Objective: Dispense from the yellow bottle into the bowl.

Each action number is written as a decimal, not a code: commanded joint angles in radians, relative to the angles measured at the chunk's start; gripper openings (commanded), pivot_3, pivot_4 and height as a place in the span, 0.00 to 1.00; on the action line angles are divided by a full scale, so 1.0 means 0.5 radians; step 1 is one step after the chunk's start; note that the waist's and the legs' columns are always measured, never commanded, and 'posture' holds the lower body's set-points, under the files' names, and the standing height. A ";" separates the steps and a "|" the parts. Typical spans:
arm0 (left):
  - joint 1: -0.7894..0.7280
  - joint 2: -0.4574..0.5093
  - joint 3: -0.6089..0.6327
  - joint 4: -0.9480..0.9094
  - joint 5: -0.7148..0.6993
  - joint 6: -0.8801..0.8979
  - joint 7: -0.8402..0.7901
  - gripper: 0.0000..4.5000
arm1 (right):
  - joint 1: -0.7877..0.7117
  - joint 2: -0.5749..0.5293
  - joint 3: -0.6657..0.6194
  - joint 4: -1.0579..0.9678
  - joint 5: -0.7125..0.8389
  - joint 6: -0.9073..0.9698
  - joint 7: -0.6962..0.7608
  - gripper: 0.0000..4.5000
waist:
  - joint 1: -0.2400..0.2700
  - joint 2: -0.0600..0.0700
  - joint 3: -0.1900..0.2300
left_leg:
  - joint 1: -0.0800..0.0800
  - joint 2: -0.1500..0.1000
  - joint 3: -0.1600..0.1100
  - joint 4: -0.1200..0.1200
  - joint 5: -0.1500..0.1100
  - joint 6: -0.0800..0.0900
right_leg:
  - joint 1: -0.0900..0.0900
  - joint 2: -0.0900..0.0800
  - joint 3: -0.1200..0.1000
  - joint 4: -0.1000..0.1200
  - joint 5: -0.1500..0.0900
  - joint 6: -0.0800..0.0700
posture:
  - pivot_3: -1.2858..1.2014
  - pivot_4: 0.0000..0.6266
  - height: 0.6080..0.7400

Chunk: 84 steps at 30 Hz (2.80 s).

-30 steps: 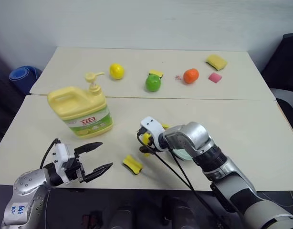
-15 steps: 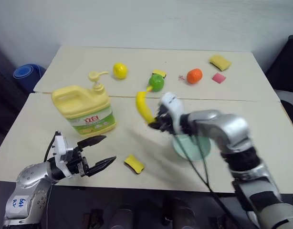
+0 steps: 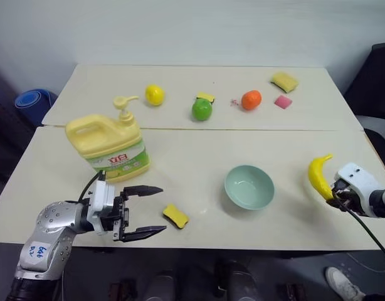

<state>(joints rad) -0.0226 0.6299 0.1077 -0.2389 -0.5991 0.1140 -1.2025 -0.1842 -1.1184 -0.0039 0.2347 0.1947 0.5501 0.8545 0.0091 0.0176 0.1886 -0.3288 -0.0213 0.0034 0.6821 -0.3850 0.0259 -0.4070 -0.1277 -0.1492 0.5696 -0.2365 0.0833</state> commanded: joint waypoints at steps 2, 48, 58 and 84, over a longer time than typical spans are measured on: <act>-0.022 0.001 0.036 0.075 0.031 -0.057 0.003 1.00 | -0.067 0.078 -0.060 0.178 -0.054 -0.239 0.022 0.45 | 0.006 0.001 0.001 | 0.000 0.001 0.000 0.000 0.001 -0.003 | -0.002 0.001 0.010 0.001 0.002 -0.002 | 0.52 0.24 1.00; 0.538 0.093 0.473 0.105 0.090 -0.041 0.250 1.00 | -1.042 1.708 1.309 -0.395 -0.140 0.266 0.120 0.22 | -0.071 -0.028 -0.015 | -0.012 0.030 0.013 0.005 -0.007 -0.023 | -0.043 0.030 0.033 0.029 -0.003 -0.028 | 0.52 0.24 1.00; 0.292 0.015 0.337 -0.018 0.001 0.058 0.269 1.00 | -0.869 1.083 0.242 -1.016 0.466 0.288 0.422 0.20 | -0.034 -0.027 -0.015 | -0.013 0.030 0.013 0.005 -0.008 -0.022 | -0.042 0.030 0.033 0.025 -0.003 -0.027 | 0.52 0.24 1.00; -0.048 -0.050 0.163 0.305 0.106 -0.116 0.182 1.00 | -0.293 0.251 -0.536 0.702 0.108 -1.228 0.408 0.99 | -0.020 -0.012 -0.009 | 0.021 0.034 0.057 0.000 -0.008 -0.018 | -0.028 0.039 0.073 0.024 0.000 -0.023 | 0.52 0.24 1.00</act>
<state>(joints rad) -0.0632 0.5960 0.1514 -0.0846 -0.5247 0.0760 -1.1067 -0.3524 -0.9531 -0.2315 0.7467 0.1648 -0.0989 0.9759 -0.0010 0.0116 0.1843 -0.3181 -0.0035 0.0312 0.6822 -0.3893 0.0164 -0.4211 -0.1082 -0.1133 0.5815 -0.2365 0.0719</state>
